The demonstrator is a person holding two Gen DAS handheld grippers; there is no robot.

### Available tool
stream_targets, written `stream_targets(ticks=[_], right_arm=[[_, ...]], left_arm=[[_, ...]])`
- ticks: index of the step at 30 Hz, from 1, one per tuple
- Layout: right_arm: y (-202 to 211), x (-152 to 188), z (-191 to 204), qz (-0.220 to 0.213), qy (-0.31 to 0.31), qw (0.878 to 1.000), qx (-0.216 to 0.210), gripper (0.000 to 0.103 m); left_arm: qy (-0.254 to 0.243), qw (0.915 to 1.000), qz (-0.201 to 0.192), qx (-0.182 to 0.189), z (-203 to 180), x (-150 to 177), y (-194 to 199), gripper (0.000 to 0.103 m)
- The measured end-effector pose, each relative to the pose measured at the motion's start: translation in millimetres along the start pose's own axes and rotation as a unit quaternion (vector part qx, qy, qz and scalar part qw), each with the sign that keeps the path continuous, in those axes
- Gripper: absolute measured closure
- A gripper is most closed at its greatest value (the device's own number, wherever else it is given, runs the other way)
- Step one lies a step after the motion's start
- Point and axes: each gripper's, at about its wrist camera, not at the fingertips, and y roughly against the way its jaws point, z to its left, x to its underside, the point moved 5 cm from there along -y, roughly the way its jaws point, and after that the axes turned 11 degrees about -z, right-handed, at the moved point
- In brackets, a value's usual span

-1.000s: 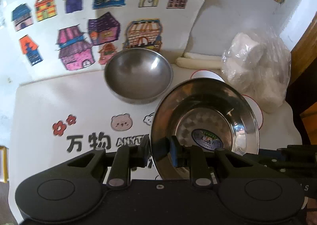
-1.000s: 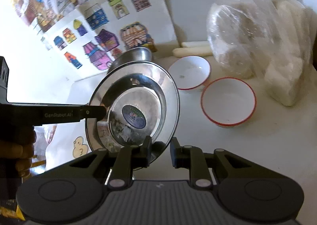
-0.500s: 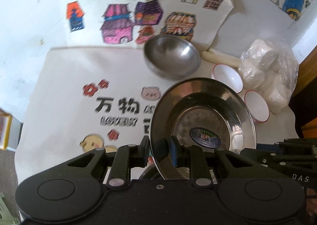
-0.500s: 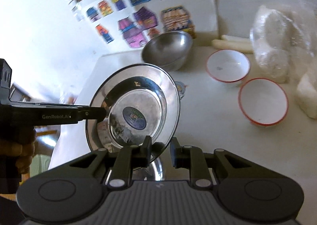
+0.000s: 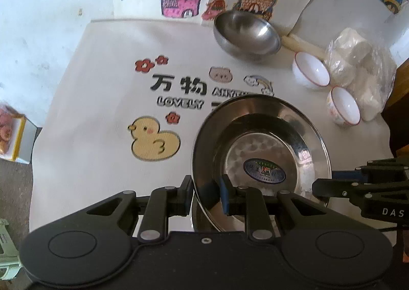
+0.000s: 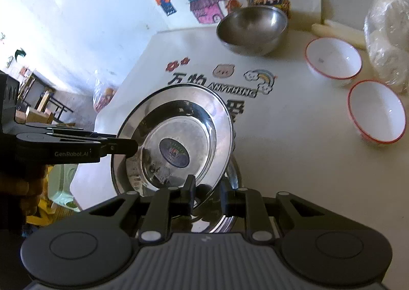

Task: Organize plates and bowls
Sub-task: 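Lift the blue-label plate with both grippers and lower it onto the plate stack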

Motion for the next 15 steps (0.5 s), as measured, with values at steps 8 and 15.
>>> stream_targets(ticks=[8, 15], right_arm=[[-9.6, 12.7, 1.4, 0.034, -0.006, 0.999, -0.005, 0.080], [-13.7, 16.7, -0.7, 0.052, -0.014, 0.999, -0.008, 0.080]], left_arm=[[-0.006, 0.9997, 0.025, -0.006, 2.5, 14.4, -0.8, 0.079], [-0.014, 0.9991, 0.039, -0.008, 1.2, 19.4, -3.6, 0.079]])
